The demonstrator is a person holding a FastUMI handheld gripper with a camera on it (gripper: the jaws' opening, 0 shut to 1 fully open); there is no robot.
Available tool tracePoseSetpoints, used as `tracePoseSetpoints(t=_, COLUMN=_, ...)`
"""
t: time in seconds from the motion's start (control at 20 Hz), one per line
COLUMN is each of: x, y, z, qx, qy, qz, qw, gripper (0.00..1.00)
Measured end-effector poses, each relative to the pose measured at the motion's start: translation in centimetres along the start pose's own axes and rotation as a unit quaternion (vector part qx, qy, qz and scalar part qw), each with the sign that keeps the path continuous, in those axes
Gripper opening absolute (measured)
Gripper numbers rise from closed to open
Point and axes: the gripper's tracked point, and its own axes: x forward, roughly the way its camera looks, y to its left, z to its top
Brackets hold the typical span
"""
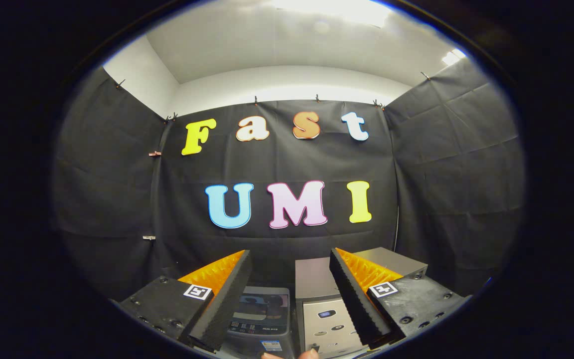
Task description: Put the clothes into the washing machine and then close the washing machine lid.
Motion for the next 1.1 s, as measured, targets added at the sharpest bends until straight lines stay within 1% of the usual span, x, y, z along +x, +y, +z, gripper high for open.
tracePoseSetpoints(t=0.15, x=-1.7, y=0.9, z=0.8, qx=-0.026, qy=-0.016, qz=0.004, qw=1.000, gripper=0.99)
tracePoseSetpoints(t=0.35, x=-2.1, y=1.5, z=0.7, qx=-0.035, qy=-0.017, qz=0.008, qw=0.999, gripper=0.99)
tracePoseSetpoints(t=0.55, x=-1.1, y=0.1, z=0.0, qx=-0.029, qy=-0.006, qz=-0.007, qw=1.000, gripper=0.99)
tracePoseSetpoints(t=0.8, x=-1.3, y=-1.7, z=-0.1, qx=-0.013, qy=-0.001, qz=-0.023, qw=1.000, gripper=0.99)
tracePoseSetpoints(t=1.0, x=-1.8, y=-1.6, z=0.9, qx=-0.010, qy=-0.008, qz=-0.021, qw=1.000, gripper=1.00)
tracePoseSetpoints(t=1.1, x=-1.9, y=-1.5, z=0.8, qx=-0.010, qy=-0.008, qz=-0.020, qw=1.000, gripper=0.99)
